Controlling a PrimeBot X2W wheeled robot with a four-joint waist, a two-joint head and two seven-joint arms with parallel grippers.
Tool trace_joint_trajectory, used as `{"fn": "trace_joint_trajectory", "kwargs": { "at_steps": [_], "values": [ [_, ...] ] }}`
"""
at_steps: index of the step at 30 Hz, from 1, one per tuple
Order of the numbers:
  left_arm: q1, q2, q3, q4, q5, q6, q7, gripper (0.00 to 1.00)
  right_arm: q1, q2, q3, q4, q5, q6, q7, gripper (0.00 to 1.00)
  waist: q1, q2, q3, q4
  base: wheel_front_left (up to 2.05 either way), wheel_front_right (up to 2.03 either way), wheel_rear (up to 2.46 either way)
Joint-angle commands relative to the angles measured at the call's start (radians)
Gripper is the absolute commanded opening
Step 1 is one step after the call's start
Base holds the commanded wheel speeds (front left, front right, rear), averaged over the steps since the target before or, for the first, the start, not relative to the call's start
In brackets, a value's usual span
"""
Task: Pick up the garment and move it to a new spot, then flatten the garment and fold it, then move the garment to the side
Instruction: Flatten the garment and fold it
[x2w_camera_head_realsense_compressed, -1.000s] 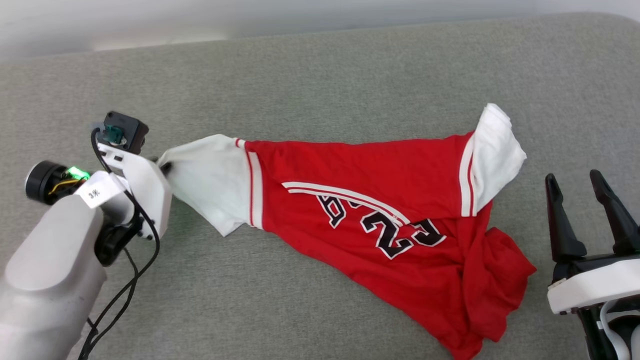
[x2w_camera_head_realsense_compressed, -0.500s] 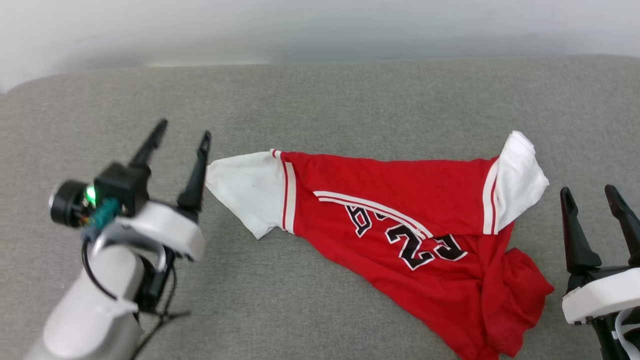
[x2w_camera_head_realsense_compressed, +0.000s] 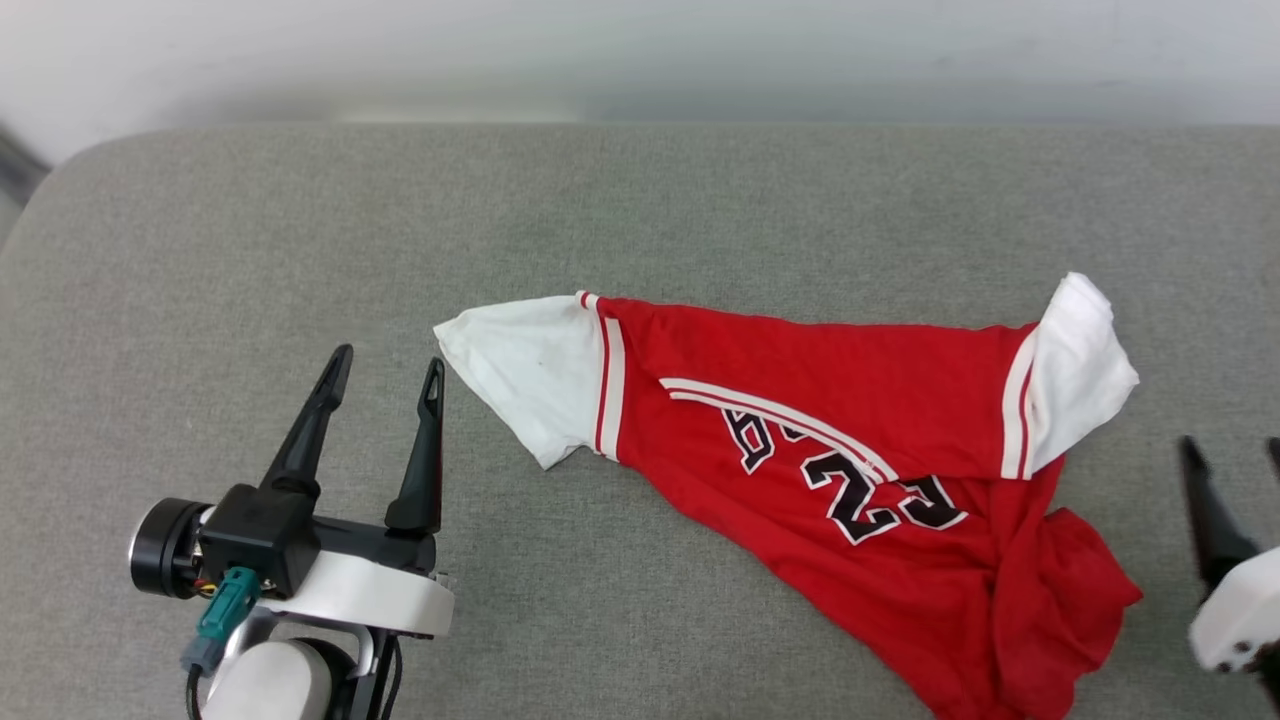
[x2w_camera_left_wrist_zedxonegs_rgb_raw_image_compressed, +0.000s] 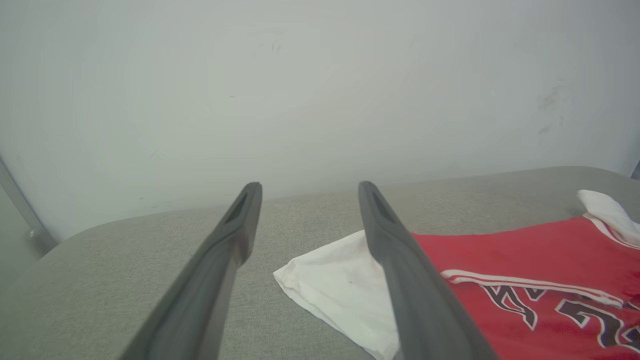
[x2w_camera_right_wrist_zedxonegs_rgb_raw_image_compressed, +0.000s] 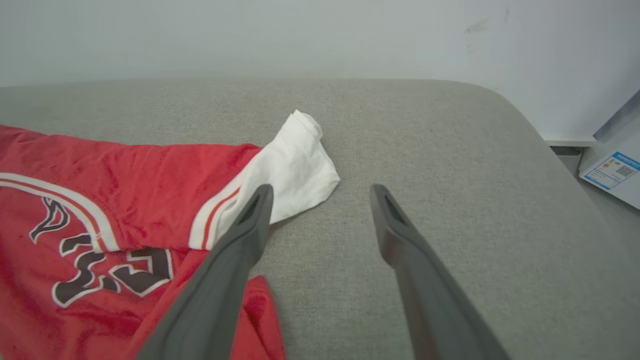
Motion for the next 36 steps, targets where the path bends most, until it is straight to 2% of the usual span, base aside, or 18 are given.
{"fn": "trace_joint_trajectory", "kwargs": {
  "at_steps": [1,4,7,12,16,24,33,34,36],
  "values": [
    [-0.002,-0.008,0.014,-0.007,0.011,-0.011,-0.002,1.0,-0.035,-0.022,-0.017,0.005,-0.014,-0.001,0.054,1.0,0.0,0.0,0.02,0.013,0.0,0.0,0.0],
    [-0.017,-0.02,0.035,-0.015,0.027,-0.034,-0.002,1.0,-0.094,-0.047,-0.04,0.03,0.004,-0.001,0.238,1.0,0.0,0.0,0.05,0.025,0.0,0.0,0.0],
    [-0.024,-0.035,0.055,-0.018,0.042,-0.051,-0.002,1.0,-0.167,-0.103,-0.031,0.057,0.03,-0.001,0.435,1.0,0.0,0.0,0.08,0.037,0.0,0.0,0.0],
    [-0.041,-0.054,0.082,-0.017,0.067,-0.079,-0.002,1.0,-0.299,-0.18,-0.001,0.134,0.052,-0.001,0.635,1.0,0.0,0.0,0.126,0.066,0.0,0.0,0.0],
    [-0.056,-0.072,0.101,-0.018,0.081,-0.099,-0.002,1.0,-0.38,-0.217,0.03,0.204,0.086,-0.001,0.691,1.0,0.0,0.0,0.157,0.089,0.0,0.0,0.0],
    [-0.067,-0.098,0.136,-0.016,0.104,-0.128,-0.002,1.0,-0.449,-0.292,0.105,0.317,0.078,-0.001,0.725,1.0,0.0,0.0,0.193,0.112,0.0,0.0,0.0],
    [-0.082,-0.126,0.156,-0.011,0.127,-0.156,-0.002,1.0,-0.454,-0.311,0.17,0.385,0.111,-0.001,0.762,1.0,0.0,0.0,0.229,0.129,0.0,0.0,0.0],
    [-0.085,-0.129,0.158,-0.009,0.129,-0.157,-0.002,1.0,-0.445,-0.31,0.175,0.396,0.114,0.0,0.77,0.84,0.0,0.0,0.231,0.13,0.0,0.0,0.0],
    [-0.087,-0.132,0.166,-0.005,0.133,-0.163,-0.002,1.0,-0.42,-0.304,0.182,0.41,0.12,0.0,0.781,0.0,0.0,0.0,0.229,0.13,0.0,0.0,0.0]
  ]
}}
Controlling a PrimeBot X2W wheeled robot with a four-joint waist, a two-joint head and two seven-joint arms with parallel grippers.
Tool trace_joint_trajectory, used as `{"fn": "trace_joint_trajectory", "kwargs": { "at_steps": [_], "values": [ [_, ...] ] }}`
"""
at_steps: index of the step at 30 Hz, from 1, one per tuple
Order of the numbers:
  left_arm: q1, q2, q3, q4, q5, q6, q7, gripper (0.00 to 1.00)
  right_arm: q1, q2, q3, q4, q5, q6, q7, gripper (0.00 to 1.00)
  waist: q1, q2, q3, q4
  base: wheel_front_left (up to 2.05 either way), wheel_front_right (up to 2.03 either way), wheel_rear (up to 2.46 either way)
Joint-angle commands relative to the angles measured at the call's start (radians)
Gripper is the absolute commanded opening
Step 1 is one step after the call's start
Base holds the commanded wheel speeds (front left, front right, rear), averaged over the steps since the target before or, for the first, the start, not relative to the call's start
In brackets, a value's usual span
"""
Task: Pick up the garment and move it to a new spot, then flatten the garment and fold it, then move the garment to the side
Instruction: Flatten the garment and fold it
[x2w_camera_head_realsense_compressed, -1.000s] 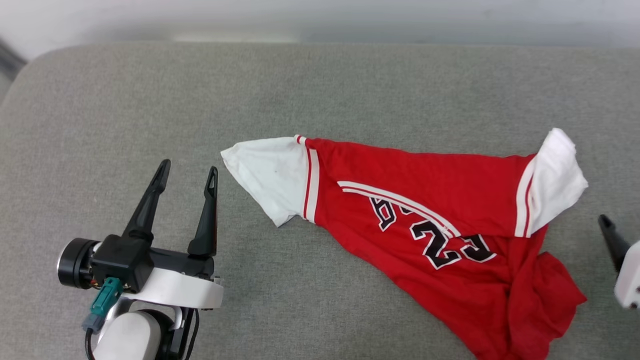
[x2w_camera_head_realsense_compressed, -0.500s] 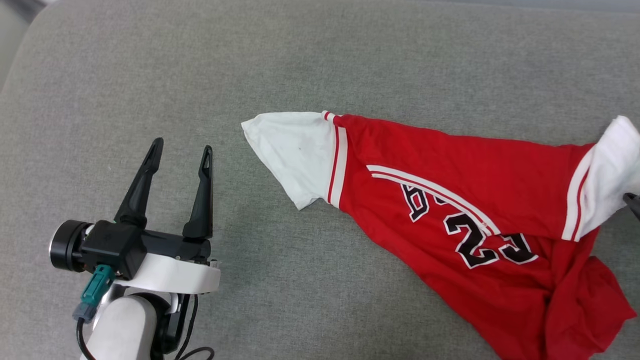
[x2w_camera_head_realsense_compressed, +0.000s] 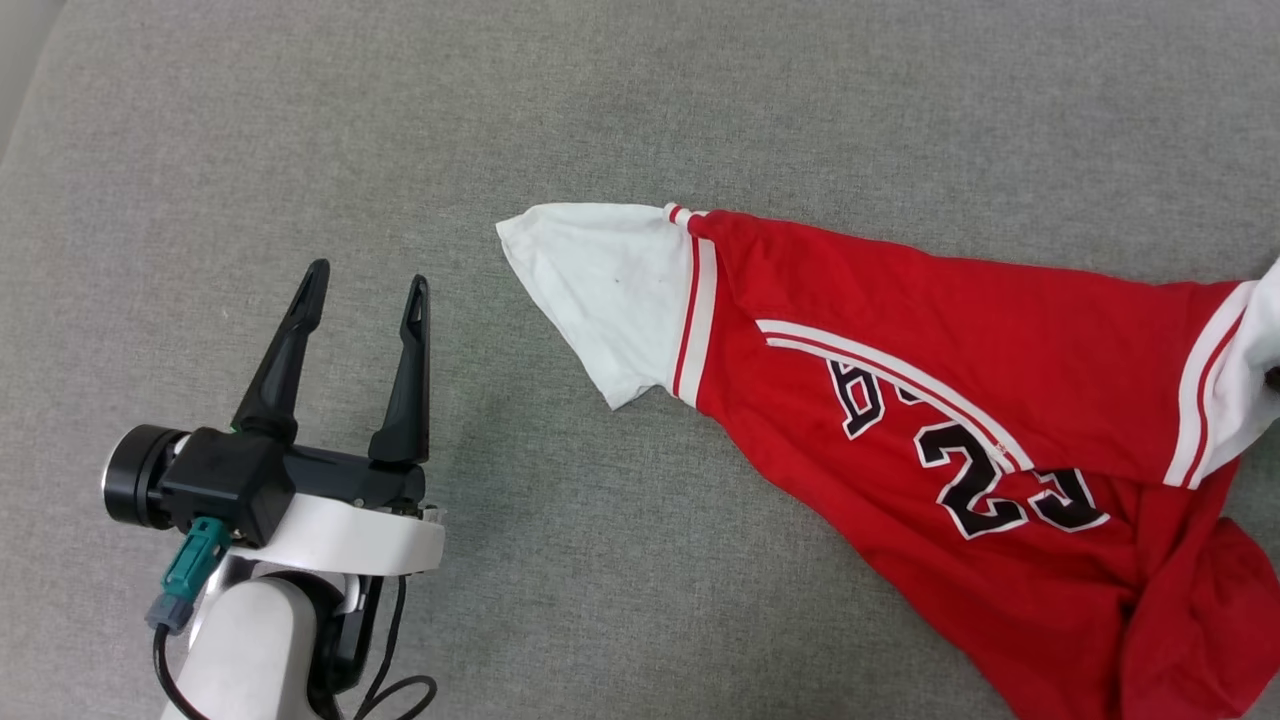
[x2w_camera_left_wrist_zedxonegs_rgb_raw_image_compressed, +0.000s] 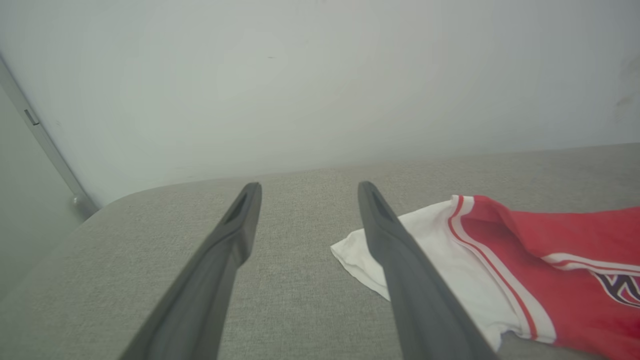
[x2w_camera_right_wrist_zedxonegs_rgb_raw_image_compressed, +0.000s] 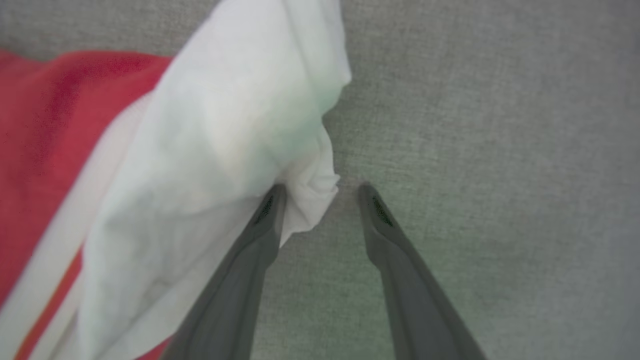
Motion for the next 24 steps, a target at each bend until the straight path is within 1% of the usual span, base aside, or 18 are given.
{"fn": "trace_joint_trajectory", "kwargs": {
  "at_steps": [1,4,8,11,14,15,18,20,22,24],
  "values": [
    [-0.008,-0.001,0.008,0.002,0.008,-0.002,-0.002,1.0,0.059,0.027,0.026,0.044,0.006,0.0,0.022,0.0,0.0,0.0,-0.004,-0.003,0.0,0.0,0.0],
    [0.005,-0.001,0.017,0.018,0.012,-0.011,-0.002,1.0,0.094,0.021,0.021,0.048,0.02,0.0,0.026,0.0,0.0,0.0,-0.024,-0.017,0.0,0.0,0.0],
    [0.013,0.008,0.023,0.043,0.016,-0.025,-0.002,1.0,0.124,0.006,0.001,0.019,0.031,0.0,0.01,0.0,0.0,0.0,-0.055,-0.045,0.0,0.0,0.0],
    [0.005,0.03,0.023,0.069,0.021,-0.039,-0.002,1.0,0.148,-0.009,-0.014,-0.028,0.042,0.0,0.003,0.0,0.0,0.0,-0.08,-0.08,0.0,0.0,0.0],
    [-0.021,0.052,0.012,0.082,0.021,-0.058,0.023,1.0,0.171,-0.014,-0.036,-0.071,0.055,0.0,0.011,0.0,0.0,0.0,-0.086,-0.098,0.0,0.0,0.0],
    [-0.042,0.075,-0.002,0.092,0.017,-0.076,0.063,1.0,0.187,-0.013,-0.051,-0.099,0.059,0.0,0.018,0.0,0.0,0.0,-0.086,-0.11,0.0,0.0,0.0],
    [-0.088,0.116,-0.035,0.117,-0.011,-0.103,0.17,1.0,0.208,-0.001,-0.071,-0.133,0.058,0.0,0.028,0.0,0.0,0.0,-0.079,-0.126,0.0,0.0,0.0],
    [-0.129,0.149,-0.065,0.136,-0.048,-0.117,0.262,1.0,0.214,0.007,-0.077,-0.151,0.056,0.0,0.035,0.0,0.0,0.0,-0.07,-0.138,0.0,0.0,0.0],
    [-0.186,0.181,-0.101,0.161,-0.107,-0.124,0.368,1.0,0.21,0.019,-0.082,-0.165,0.056,0.0,0.038,0.0,0.0,0.0,-0.061,-0.148,0.0,0.0,0.0],
    [-0.252,0.223,-0.158,0.177,-0.184,-0.125,0.486,1.0,0.197,0.03,-0.075,-0.176,0.054,0.0,0.043,0.0,0.0,0.0,-0.05,-0.159,0.0,0.0,0.0]
  ]
}}
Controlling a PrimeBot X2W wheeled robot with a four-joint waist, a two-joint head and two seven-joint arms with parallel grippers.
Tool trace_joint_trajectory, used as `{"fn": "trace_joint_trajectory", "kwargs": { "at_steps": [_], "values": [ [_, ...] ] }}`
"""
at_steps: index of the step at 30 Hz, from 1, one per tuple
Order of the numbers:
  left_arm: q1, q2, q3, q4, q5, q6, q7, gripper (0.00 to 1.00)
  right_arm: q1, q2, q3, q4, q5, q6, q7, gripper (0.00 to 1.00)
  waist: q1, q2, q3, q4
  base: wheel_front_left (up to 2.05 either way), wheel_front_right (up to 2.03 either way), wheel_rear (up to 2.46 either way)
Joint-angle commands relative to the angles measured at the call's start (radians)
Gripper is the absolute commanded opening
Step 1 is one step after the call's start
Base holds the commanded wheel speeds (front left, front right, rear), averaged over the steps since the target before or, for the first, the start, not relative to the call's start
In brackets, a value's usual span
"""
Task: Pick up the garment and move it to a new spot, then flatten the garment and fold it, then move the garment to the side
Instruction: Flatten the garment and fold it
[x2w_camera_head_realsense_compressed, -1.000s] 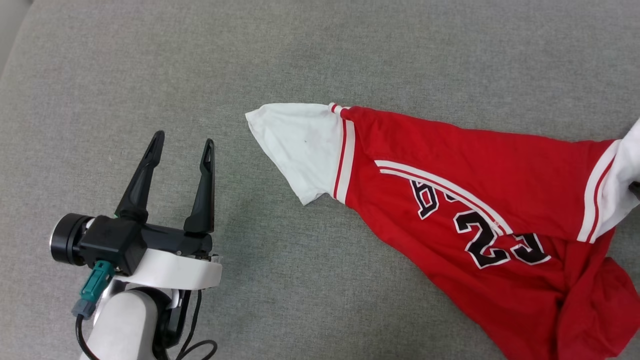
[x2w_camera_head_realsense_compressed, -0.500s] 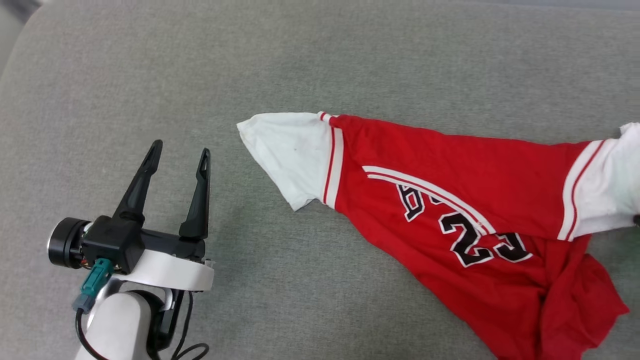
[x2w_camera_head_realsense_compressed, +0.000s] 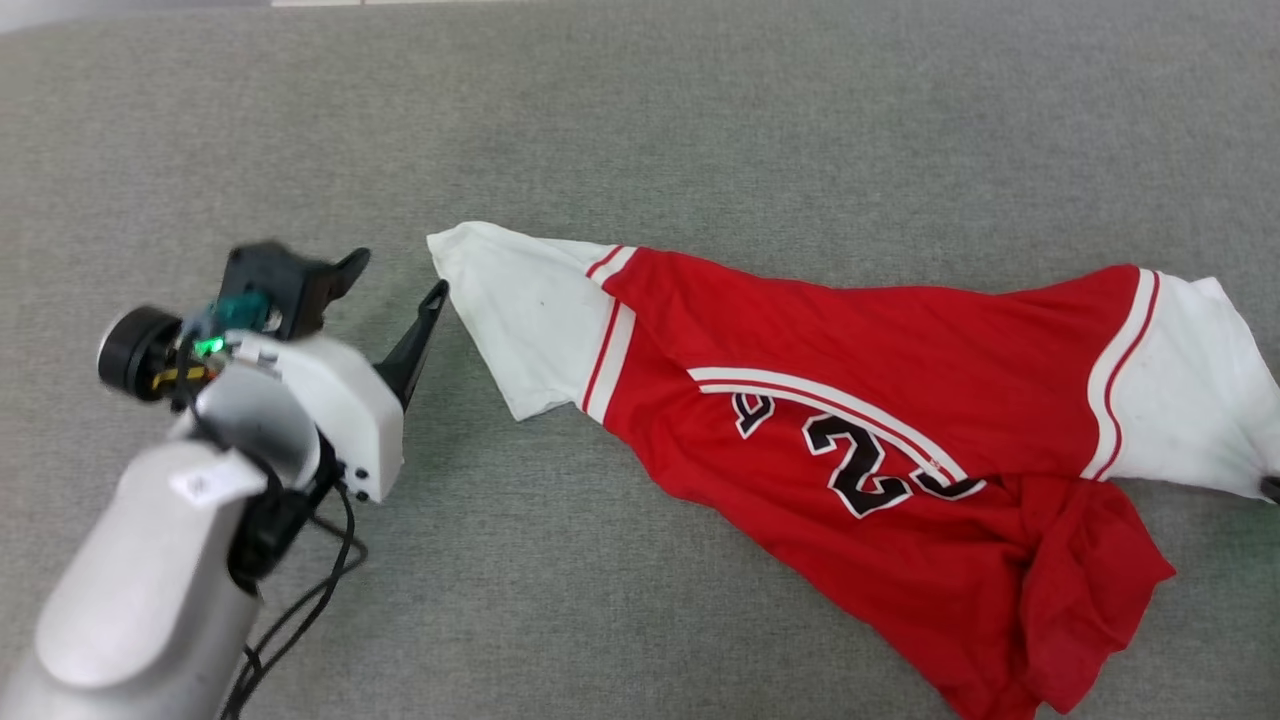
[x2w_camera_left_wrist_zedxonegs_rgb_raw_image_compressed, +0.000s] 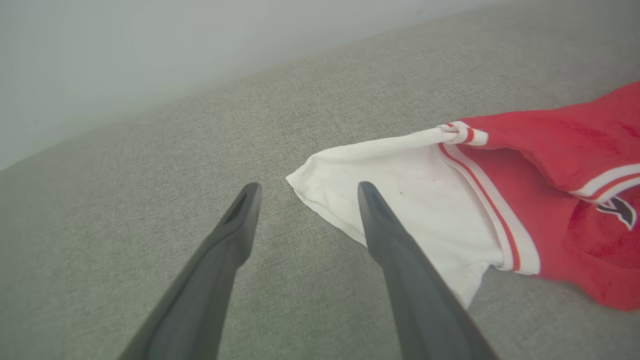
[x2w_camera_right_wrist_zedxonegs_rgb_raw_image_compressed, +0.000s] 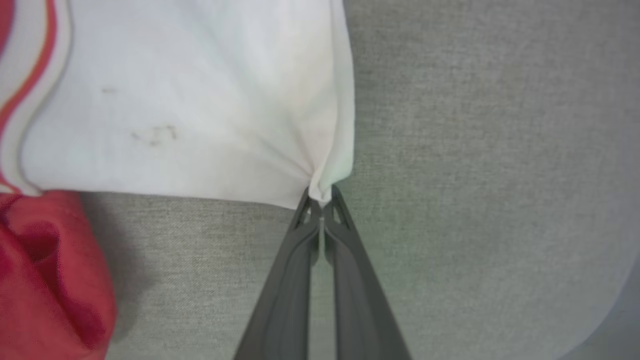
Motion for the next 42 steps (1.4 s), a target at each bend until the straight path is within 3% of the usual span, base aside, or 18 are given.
{"fn": "trace_joint_trajectory", "kwargs": {
  "at_steps": [1,5,10,18,27,28,29,31,37,42],
  "values": [
    [-0.044,0.028,-0.034,0.005,-0.041,-0.001,0.05,1.0,-0.015,0.009,0.005,-0.007,-0.002,0.0,0.006,0.0,-0.0001,0.0,0.014,-0.013,0.0,0.0,0.0],
    [-0.203,0.128,-0.164,0.046,-0.229,0.0,0.28,1.0,-0.052,0.028,0.028,-0.024,-0.002,0.0,0.014,0.0,-0.0001,0.0,0.043,-0.038,0.0,0.0,0.0],
    [-0.376,0.203,-0.277,0.122,-0.335,0.0,0.474,1.0,-0.103,0.037,0.065,-0.026,-0.006,0.0,0.01,0.0,-0.0001,0.0,0.075,-0.067,0.0,0.0,0.0],
    [-0.533,0.242,-0.407,0.242,-0.392,0.0,0.546,1.0,-0.16,0.046,0.121,-0.021,0.001,0.0,-0.001,0.0,-0.0001,0.0,0.118,-0.101,0.0,0.0,0.0],
    [-0.575,0.252,-0.555,0.286,-0.478,-0.001,0.595,1.0,-0.176,0.036,0.133,-0.032,0.001,0.0,0.002,0.0,-0.0001,0.0,0.152,-0.113,0.0,0.0,0.0],
    [-0.568,0.248,-0.569,0.293,-0.503,-0.001,0.606,0.8,-0.177,0.036,0.133,-0.033,-0.001,0.0,0.003,0.0,-0.0001,0.0,0.153,-0.114,0.0,0.0,0.0],
    [-0.559,0.244,-0.582,0.299,-0.526,-0.003,0.624,0.0,-0.177,0.037,0.132,-0.033,-0.002,0.0,0.004,0.0,-0.0001,0.0,0.153,-0.114,0.0,0.0,0.0],
    [-0.553,0.245,-0.605,0.306,-0.551,-0.003,0.639,0.0,-0.176,0.038,0.132,-0.034,-0.005,0.0,0.007,0.0,-0.0001,0.0,0.152,-0.112,0.0,0.0,0.0],
    [-0.573,0.244,-0.61,0.322,-0.559,-0.002,0.54,0.0,-0.175,0.029,0.123,-0.036,-0.014,0.0,0.004,0.0,-0.0001,0.0,0.128,-0.101,0.0,0.0,0.0],
    [-0.603,0.256,-0.617,0.32,-0.549,-0.001,0.379,0.0,-0.182,0.02,0.109,-0.046,-0.012,0.0,-0.011,0.0,-0.0001,0.0,0.066,-0.084,0.0,0.0,0.0]
  ]
}}
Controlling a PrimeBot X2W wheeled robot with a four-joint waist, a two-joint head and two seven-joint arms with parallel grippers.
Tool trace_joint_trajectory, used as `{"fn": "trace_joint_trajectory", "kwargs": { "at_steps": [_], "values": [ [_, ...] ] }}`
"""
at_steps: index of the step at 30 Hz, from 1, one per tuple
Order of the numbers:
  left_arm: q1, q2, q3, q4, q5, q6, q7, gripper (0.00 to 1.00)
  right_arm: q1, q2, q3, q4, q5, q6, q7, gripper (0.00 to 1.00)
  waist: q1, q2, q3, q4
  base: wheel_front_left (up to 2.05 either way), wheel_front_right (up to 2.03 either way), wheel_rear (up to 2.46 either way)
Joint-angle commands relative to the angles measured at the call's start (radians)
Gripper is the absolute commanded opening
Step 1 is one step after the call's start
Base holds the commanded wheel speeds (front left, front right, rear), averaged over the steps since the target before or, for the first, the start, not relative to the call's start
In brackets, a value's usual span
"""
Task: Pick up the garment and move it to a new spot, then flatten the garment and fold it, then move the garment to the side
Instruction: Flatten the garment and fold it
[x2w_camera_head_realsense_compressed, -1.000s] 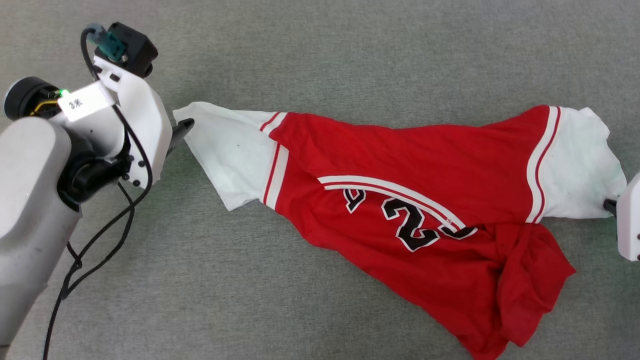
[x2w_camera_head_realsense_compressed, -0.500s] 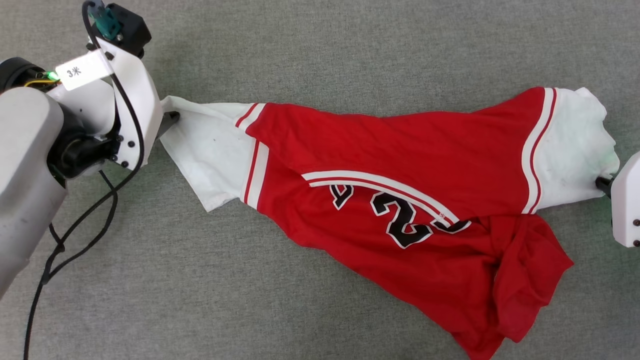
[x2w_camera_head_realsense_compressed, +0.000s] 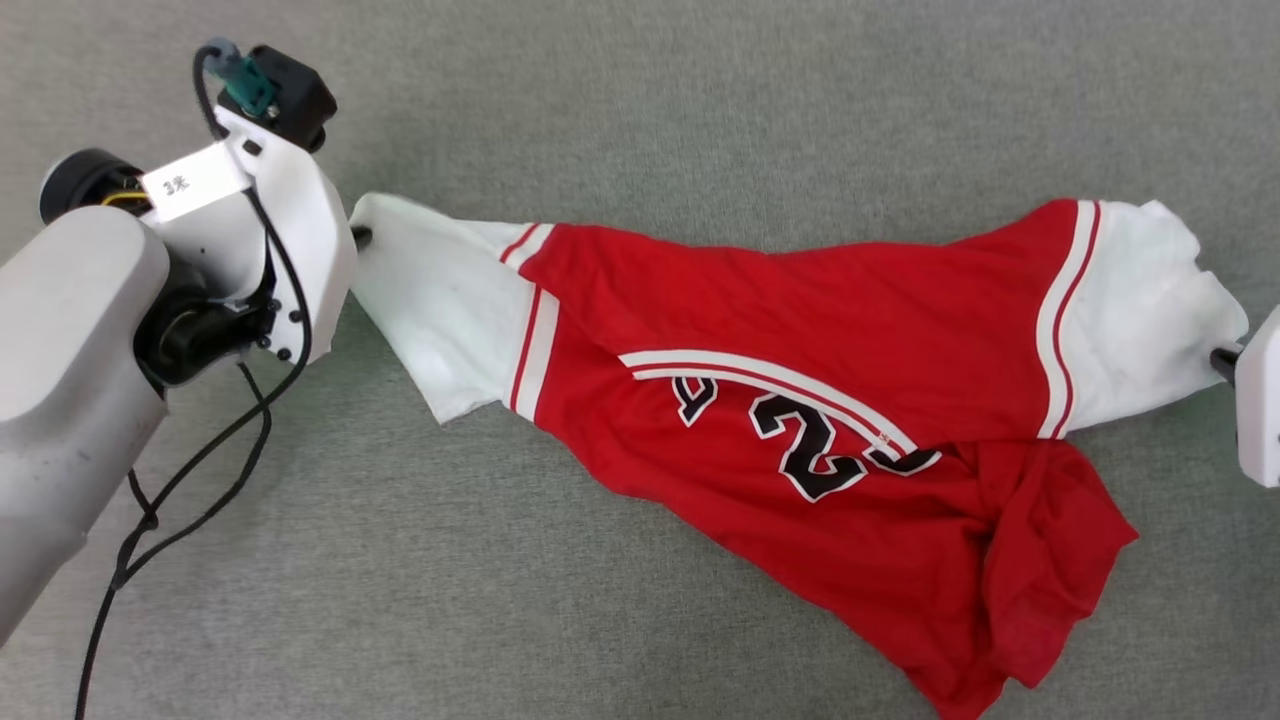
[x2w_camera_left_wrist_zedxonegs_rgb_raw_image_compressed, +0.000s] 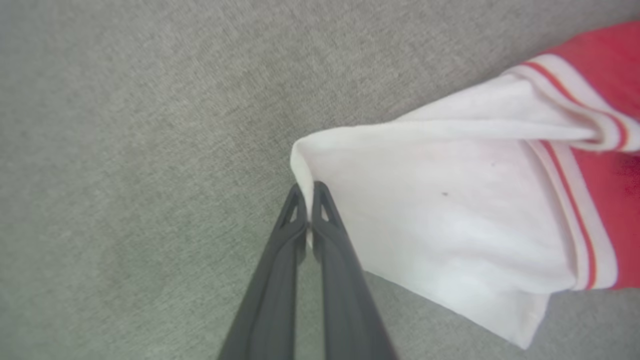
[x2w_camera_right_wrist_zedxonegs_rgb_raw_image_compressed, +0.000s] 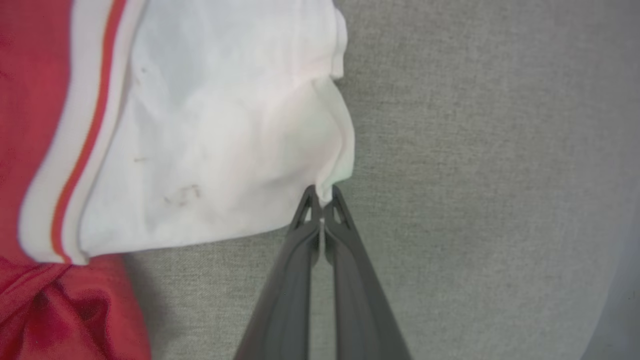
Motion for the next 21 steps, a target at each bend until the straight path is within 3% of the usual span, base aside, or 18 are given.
{"fn": "trace_joint_trajectory", "kwargs": {
  "at_steps": [1,14,21],
  "values": [
    [-0.003,0.007,0.001,-0.004,0.008,0.002,-0.018,0.0,-0.004,-0.006,-0.003,-0.005,-0.002,0.0,-0.005,0.0,0.0,-0.0001,-0.022,0.009,0.0,0.0,0.0],
    [0.007,0.06,0.023,-0.028,0.057,0.004,-0.407,0.0,-0.079,-0.046,-0.077,-0.069,0.051,0.0,-0.067,0.0,0.0,-0.0001,-0.202,0.044,0.0,0.0,0.0],
    [0.036,0.101,0.071,-0.099,0.074,0.063,-0.525,0.0,-0.142,-0.048,-0.118,-0.106,0.092,0.0,-0.096,0.0,0.0,-0.0001,-0.276,0.055,0.0,0.0,0.0]
  ]
}}
